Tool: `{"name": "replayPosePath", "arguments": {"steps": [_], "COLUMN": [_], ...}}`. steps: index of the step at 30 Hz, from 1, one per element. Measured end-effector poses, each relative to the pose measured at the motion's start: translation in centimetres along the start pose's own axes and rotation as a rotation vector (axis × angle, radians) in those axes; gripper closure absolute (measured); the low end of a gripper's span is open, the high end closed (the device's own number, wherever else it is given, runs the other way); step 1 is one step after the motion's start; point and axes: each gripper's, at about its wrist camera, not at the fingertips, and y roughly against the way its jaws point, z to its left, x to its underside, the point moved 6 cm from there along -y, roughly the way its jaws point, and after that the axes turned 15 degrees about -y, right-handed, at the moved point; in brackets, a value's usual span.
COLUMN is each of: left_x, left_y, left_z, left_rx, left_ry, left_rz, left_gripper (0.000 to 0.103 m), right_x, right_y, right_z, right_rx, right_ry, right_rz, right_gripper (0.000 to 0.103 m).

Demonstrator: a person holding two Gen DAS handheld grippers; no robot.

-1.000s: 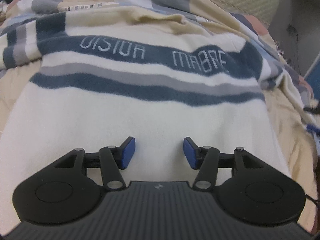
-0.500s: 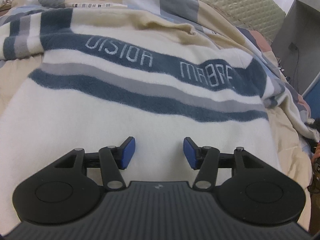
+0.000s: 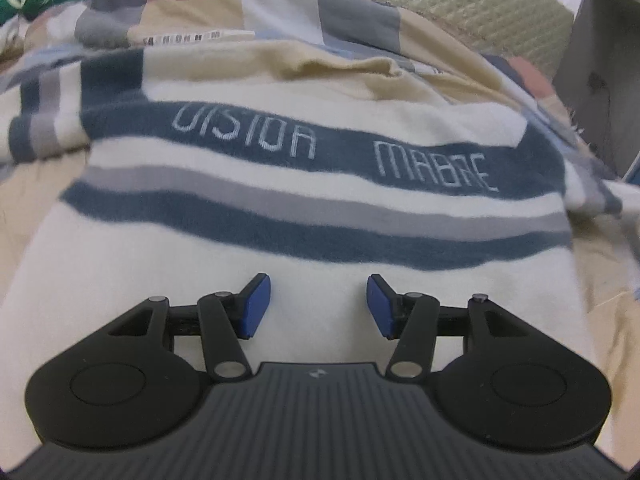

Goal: Fold large clothes
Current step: 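Grasp a sleeve cuff with the right gripper and lift the sleeve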

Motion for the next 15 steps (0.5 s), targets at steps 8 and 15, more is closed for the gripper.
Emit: {"name": "replayPosePath", "arguments": {"steps": [8,15], "left_x": [-0.3,-1.1], "left_y": [0.6,3.5], "left_z": [1.3,4.6], "left_rx": [-0.014,0.005], "left_ry": [0.005,0.111], "left_rz": [0.013,-0.02], "left_gripper": [0.044,0.044], "right_x": [-1.6,-0.8], "right_y": [6.0,16.1], "right_z": [9.5,20.2], "right_rx": [-0.172,-0.386], "right_ry": [0.095,0.211], "right_rz": [-0.021,-0.036], "right_gripper": [0.093,0.093]}}
